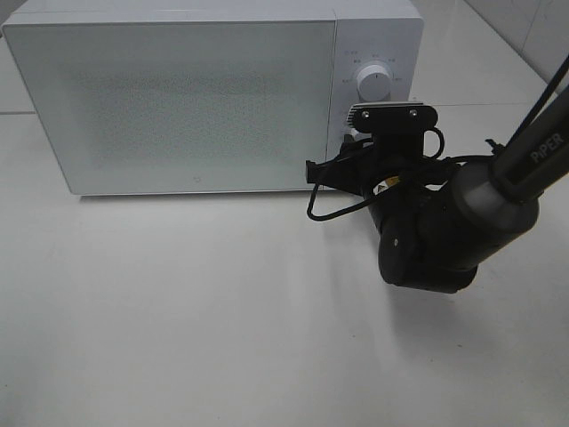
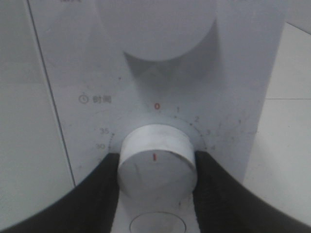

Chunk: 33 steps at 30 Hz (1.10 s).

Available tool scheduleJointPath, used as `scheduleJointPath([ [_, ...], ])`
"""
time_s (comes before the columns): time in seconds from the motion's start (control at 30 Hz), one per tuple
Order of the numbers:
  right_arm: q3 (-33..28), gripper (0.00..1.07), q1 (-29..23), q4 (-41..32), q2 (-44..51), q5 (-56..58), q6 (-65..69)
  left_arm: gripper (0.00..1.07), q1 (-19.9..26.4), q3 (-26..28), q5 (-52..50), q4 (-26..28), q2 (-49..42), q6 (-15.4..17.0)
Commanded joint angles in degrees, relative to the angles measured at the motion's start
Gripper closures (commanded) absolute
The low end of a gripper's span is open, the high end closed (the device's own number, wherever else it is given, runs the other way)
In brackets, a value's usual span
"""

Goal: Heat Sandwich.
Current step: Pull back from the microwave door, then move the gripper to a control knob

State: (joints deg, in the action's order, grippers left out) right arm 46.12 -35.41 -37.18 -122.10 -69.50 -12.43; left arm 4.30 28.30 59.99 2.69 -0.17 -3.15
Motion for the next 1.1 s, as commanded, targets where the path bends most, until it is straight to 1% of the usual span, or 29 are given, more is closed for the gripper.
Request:
scheduleJointPath([
  [0.03,0.5,1.07,0.0,0.9,0.1,-6.0,0.3,0.25,0.1,-0.1,-0.5,0.4,-1.1,0.1],
  [0.17,0.5,1.07,0.0,0.9,0.1,-6.8,0.6,0.25,0.1,-0.1,-0.5,0.4,-1.1,0.1],
  [0.23,0.5,1.07,-0.1,0.9,0.1,-7.1,2.8,0.25,0.1,-0.1,-0.5,0.4,-1.1,0.1],
  [0.27,0.5,1.07,-0.1,0.9,0.1,-7.8,6.2,0.25,0.1,-0.1,-0.5,0.4,-1.1,0.1],
  [0.3,0.5,1.07,-0.1,0.9,0.1,-7.8,6.2,0.25,0.1,-0.1,-0.5,0.4,-1.1,0.1],
  [0.37,0.5,1.07,-0.1,0.8,0.1,-8.1,11.1,0.25,0.1,-0.1,-0.5,0.4,-1.1,0.1],
  [0.43,0.5,1.07,-0.1,0.6,0.1,-8.1,18.0,0.25,0.1,-0.1,-0.5,0.4,-1.1,0.1],
  [0.67,0.5,1.07,-0.1,0.7,0.7,-8.2,26.6,0.25,0.1,-0.1,-0.5,0.4,-1.1,0.1],
  [0.73,0.5,1.07,-0.1,0.7,0.9,-8.2,32.9,0.25,0.1,-0.1,-0.5,0.4,-1.1,0.1],
  [0.8,0.5,1.07,-0.1,0.7,1.0,-8.2,35.4,0.25,0.1,-0.1,-0.5,0.4,-1.1,0.1],
  [0.83,0.5,1.07,-0.1,0.8,1.4,-8.2,40.1,0.25,0.1,-0.1,-0.5,0.4,-1.1,0.1],
  [1.1,0.3,1.07,-0.1,0.8,3.6,-8.2,53.1,0.25,0.1,-0.1,-0.5,0.4,-1.1,0.1],
])
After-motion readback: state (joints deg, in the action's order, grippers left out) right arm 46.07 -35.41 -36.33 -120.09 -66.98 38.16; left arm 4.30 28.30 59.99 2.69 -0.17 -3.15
